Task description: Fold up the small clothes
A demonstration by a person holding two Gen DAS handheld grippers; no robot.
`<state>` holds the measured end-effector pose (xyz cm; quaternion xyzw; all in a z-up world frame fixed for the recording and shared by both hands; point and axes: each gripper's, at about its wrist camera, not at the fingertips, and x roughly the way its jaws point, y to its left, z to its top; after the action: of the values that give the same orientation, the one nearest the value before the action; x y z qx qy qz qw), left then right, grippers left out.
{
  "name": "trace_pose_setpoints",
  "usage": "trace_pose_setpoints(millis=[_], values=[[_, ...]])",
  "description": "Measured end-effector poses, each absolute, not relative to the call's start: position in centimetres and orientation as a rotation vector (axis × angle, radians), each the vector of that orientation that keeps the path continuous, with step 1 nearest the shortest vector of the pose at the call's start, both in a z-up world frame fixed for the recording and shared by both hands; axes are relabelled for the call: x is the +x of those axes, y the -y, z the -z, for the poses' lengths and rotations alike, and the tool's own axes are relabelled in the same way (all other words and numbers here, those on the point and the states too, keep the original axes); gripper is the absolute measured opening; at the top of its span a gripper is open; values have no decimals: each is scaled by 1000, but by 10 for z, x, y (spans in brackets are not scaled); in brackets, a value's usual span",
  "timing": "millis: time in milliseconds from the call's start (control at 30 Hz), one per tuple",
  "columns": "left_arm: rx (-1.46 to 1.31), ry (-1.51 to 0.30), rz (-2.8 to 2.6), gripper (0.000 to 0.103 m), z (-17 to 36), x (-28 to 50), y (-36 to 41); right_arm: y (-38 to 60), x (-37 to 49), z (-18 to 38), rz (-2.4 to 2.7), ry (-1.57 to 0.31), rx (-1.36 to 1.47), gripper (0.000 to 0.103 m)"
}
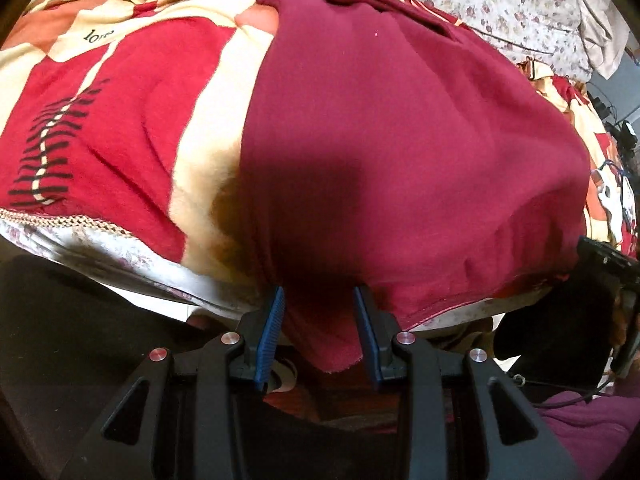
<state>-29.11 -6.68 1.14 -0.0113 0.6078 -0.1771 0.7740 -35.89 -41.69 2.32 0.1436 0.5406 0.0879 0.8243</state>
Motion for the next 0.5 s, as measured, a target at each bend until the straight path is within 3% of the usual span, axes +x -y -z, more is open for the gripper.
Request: trace_pose_setpoints(millis=[267,367,400,433,467,500], values=[[-21,-1350,397,14,2,-281,78,418,-347,-19,-213,-1104,371,78],[-38,-1360,403,14,5,-278,77,412,-347,-20,-234,-1102,351,48],[-47,-1363,404,14,5,-276,79,410,-346,-18,-238,-1104,336,44],[-55,-1365,407,11,6,-275,79,408,-346,-17,-239,-1105,324,38],[-62,-1364,415,0,5,-275,79,407,-346,-16,-241,-1105,311,25],[-65,-1363,426,0,4,-275,78,406,-346,-16,-246,-1107,303,17]])
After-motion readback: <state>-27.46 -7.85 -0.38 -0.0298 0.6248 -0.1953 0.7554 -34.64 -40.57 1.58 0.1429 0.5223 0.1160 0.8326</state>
